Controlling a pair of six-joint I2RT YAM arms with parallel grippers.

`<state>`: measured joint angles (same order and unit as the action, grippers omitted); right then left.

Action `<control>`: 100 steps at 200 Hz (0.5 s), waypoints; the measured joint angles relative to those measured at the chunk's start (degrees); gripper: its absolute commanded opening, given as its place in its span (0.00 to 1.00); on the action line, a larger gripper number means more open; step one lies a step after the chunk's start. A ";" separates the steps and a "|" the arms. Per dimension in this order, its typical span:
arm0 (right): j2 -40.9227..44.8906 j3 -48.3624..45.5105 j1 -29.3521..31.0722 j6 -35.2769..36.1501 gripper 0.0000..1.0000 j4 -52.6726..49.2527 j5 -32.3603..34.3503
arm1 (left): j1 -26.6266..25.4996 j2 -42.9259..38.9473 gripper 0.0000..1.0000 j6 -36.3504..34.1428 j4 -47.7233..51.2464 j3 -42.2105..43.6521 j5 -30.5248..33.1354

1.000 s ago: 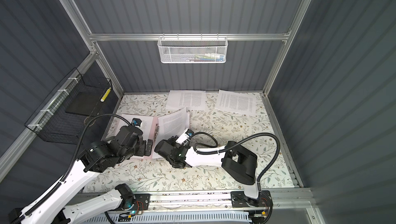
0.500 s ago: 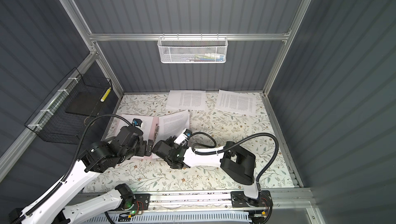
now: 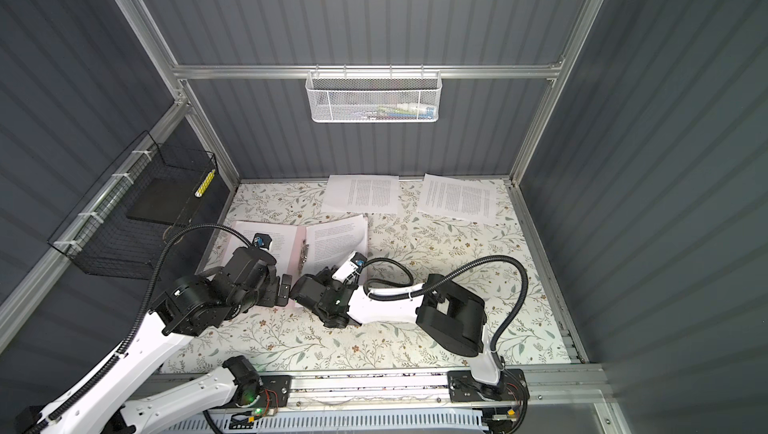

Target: Put the files into the folder

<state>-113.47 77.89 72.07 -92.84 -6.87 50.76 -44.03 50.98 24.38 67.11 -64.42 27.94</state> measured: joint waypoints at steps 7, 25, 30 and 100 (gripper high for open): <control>-0.20 0.26 0.09 -0.17 0.00 0.00 0.00 | 0.00 -0.09 1.00 0.00 0.20 0.00 0.17; -0.59 0.85 0.33 -0.44 0.00 0.00 -0.22 | 0.00 -0.37 1.00 0.02 0.66 0.00 0.55; -0.59 0.92 0.35 -0.55 0.01 0.00 -0.26 | 0.00 -0.42 1.00 0.02 0.72 0.00 0.57; -0.63 0.87 0.70 -0.50 0.28 0.44 -2.03 | 0.00 -0.37 1.00 0.02 1.14 -0.02 0.37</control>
<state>-114.10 78.76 72.77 -93.34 -6.44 48.73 -44.03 50.61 24.40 68.25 -64.45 28.32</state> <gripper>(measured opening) 0.230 0.996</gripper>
